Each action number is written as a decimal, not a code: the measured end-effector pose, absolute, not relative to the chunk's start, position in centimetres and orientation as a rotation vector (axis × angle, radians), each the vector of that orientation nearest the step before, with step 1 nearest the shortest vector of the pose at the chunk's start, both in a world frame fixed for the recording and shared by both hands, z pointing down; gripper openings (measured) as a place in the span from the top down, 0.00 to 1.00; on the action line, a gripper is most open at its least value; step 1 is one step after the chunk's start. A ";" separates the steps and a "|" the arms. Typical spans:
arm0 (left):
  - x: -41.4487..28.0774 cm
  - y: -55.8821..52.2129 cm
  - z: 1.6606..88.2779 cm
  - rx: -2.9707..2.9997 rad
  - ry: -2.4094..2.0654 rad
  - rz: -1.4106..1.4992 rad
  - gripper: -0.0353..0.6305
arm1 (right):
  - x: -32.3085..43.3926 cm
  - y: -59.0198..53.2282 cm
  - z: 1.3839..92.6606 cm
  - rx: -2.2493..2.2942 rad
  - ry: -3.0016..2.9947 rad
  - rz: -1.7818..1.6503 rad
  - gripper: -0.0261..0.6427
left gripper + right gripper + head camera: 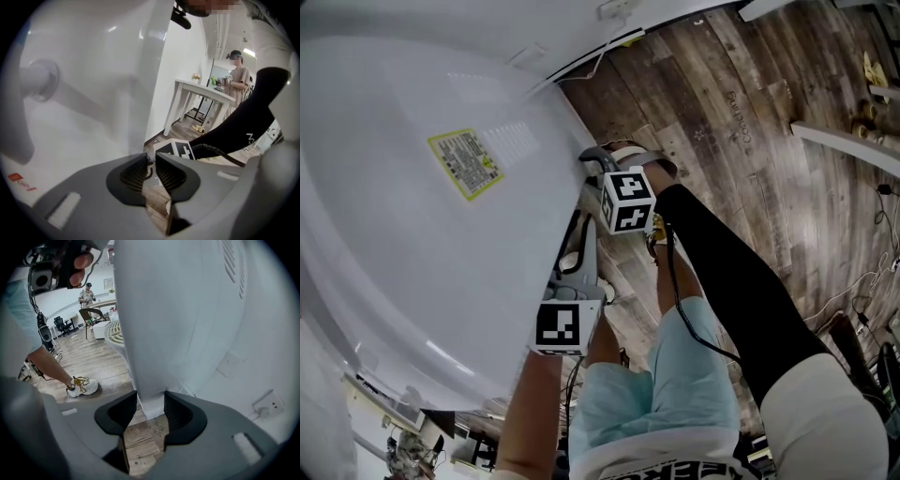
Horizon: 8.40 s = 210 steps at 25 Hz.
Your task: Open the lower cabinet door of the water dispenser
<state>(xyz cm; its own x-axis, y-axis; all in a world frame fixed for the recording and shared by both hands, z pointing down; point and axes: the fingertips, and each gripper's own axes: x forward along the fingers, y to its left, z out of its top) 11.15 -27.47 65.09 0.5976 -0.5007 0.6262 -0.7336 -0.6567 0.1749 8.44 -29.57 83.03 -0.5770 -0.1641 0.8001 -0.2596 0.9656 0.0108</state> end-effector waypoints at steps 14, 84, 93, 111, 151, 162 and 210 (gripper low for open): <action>11.0 -27.6 64.8 2.391 -1.011 0.781 0.83 | 8.4 -29.7 83.0 0.346 -2.198 0.146 0.71; 9.4 -24.0 66.4 2.309 -1.148 0.797 0.83 | 8.5 -22.5 83.3 0.366 -2.224 0.358 0.70; 9.5 -25.7 65.1 2.299 -1.309 0.728 0.83 | 8.5 -21.7 83.2 0.306 -2.204 0.352 0.70; 6.7 -21.0 64.9 2.360 -1.227 0.702 0.83 | 8.0 -17.0 83.3 0.405 -2.131 0.391 0.70; -1.3 -16.3 63.5 2.279 -1.370 0.541 0.83 | 3.5 -8.4 83.6 0.402 -2.087 0.410 0.71; -5.4 -13.8 62.0 2.300 -1.424 0.573 0.83 | 1.5 -5.8 83.4 0.481 -2.075 0.490 0.71; -17.9 -6.9 60.6 2.083 -1.678 0.467 0.83 | -7.3 0.1 84.0 0.266 -1.998 0.464 0.71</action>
